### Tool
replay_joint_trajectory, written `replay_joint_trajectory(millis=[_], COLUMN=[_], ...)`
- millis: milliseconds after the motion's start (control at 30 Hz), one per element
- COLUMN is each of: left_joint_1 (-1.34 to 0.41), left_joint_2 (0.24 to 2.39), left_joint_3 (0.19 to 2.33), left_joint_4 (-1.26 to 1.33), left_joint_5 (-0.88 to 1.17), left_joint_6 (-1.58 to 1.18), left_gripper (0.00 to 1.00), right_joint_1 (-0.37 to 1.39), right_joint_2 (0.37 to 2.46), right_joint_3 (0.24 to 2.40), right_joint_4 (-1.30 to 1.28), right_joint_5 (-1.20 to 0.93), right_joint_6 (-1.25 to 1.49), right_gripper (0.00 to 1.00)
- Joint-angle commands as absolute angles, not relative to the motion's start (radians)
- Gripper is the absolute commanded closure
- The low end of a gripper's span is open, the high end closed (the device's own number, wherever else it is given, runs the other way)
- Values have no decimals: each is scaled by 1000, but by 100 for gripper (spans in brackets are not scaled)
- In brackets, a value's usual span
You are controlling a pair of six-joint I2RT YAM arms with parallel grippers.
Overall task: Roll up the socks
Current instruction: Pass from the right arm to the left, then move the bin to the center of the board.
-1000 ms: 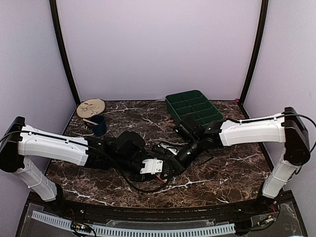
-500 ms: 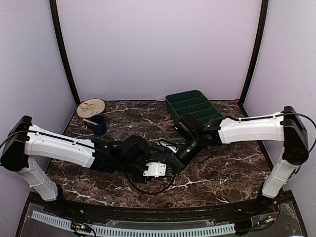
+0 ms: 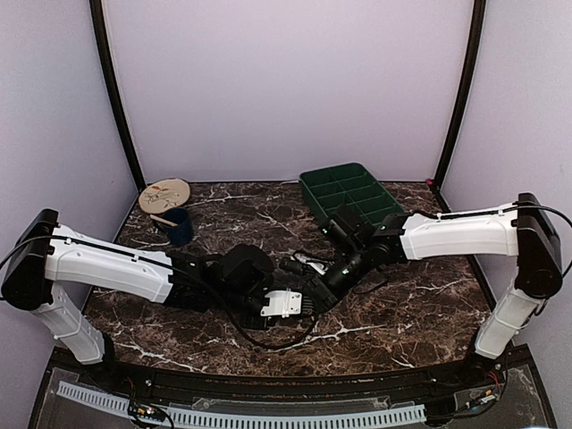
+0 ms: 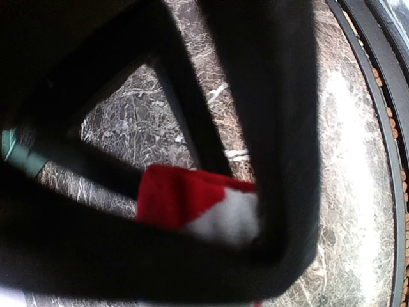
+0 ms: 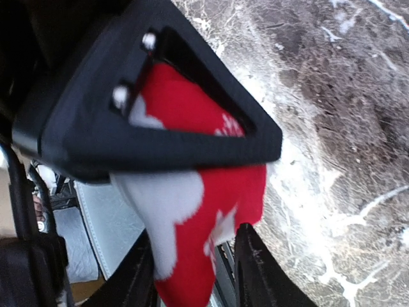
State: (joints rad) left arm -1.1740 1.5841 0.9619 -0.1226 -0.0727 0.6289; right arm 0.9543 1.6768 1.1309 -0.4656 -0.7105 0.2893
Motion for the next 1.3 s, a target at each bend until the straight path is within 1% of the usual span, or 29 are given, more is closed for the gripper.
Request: replay_joint_trajectory(millis=[0,100,200,367,467,600,767,933,1067,1267], left_joint_1=[-1140,-1092,-1024,-959,-946,-919,-896,-882,-878,-874], left_joint_2=[1576,1571,1559,1572,1592,1614,1639,1641,1630,1625], left_joint_3=[993,1012,1040,1104,1131,1162,1206,1233,1228,1220], left_joint_4=[-153,-168,-181,-228,-247,-254,-278,-304,-316,-331], left_joint_5=[-94,-85,-59,-52,-59,-47,-44,-46,-45,-47], left_joint_6=[549,485,407,344,323,255,204,177,163,153], left_gripper=[96,96,96,96,96,97,97,97,97,97], right_joint_1=[922,890,853,793,758,710,663,648,632,611], right_joint_2=[1604,1558,1522,1503,1529,1634,1848,2067,2144,2225], right_joint_3=[1094,1083,1077,1119,1194,1339,1603,1870,1937,2011], right_joint_4=[-446,-456,-470,-496,-522,-591,-670,-822,-827,-856], right_joint_5=[-669,-636,-577,-407,-250,-61,77,193,251,239], right_joint_6=[302,311,324,357,377,376,330,257,234,208], right_gripper=[63,62,58,55,55,55,54,53,52,52])
